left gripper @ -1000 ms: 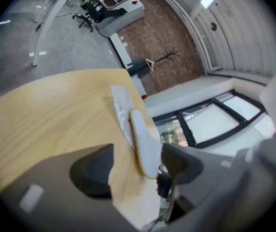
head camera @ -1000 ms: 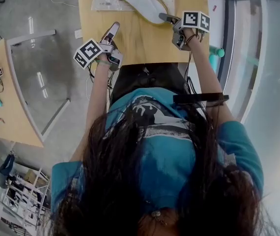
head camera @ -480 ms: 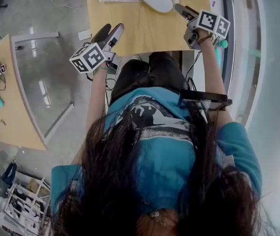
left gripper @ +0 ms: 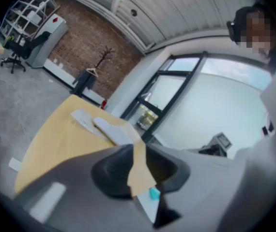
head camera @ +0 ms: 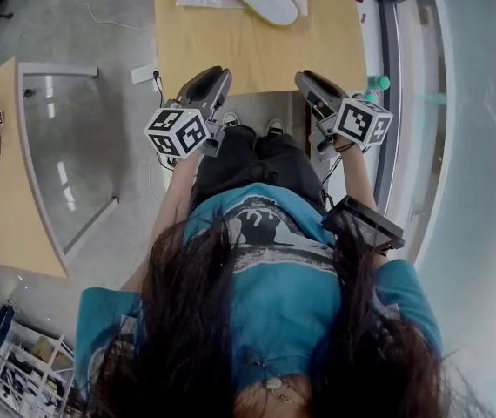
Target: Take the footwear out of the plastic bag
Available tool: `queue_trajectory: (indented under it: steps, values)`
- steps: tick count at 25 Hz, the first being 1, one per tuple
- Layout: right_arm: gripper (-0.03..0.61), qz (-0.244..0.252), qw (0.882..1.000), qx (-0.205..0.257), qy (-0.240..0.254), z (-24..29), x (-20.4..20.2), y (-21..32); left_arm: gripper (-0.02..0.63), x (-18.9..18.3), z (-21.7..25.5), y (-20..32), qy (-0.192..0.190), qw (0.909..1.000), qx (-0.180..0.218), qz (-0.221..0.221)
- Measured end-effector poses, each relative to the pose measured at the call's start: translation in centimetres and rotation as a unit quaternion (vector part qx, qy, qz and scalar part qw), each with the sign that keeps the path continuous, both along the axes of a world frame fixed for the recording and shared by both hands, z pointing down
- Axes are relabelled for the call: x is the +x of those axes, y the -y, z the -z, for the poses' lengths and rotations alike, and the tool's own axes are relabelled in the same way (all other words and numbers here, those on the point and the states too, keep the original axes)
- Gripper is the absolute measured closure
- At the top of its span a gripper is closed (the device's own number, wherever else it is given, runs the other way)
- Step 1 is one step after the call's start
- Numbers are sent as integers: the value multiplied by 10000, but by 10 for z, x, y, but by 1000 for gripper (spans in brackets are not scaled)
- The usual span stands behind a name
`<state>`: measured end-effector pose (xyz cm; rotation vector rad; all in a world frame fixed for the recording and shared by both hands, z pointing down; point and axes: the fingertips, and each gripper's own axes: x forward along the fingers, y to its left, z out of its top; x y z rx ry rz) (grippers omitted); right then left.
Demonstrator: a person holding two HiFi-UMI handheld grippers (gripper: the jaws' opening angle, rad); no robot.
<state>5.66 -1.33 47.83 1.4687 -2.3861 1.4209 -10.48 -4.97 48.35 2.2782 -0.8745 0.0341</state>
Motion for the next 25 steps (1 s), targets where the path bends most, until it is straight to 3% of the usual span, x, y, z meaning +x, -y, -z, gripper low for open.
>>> queue_trajectory:
  steps: [5, 11, 19, 25]
  values:
    - [531, -18, 10000, -55, 16, 0, 3, -55, 626, 8, 11, -33, -14, 9998, 108, 174]
    - [545, 156, 9997, 57, 178, 9, 21, -129, 626, 41, 31, -102, 292, 9984, 441, 182]
    - [549, 602, 9975, 176, 333, 11, 47, -255, 626, 95, 37, -250, 342, 9977, 485, 333]
    - [551, 918, 9944, 375, 375, 22, 36, -325, 626, 100, 41, -336, 634, 9961, 536, 297]
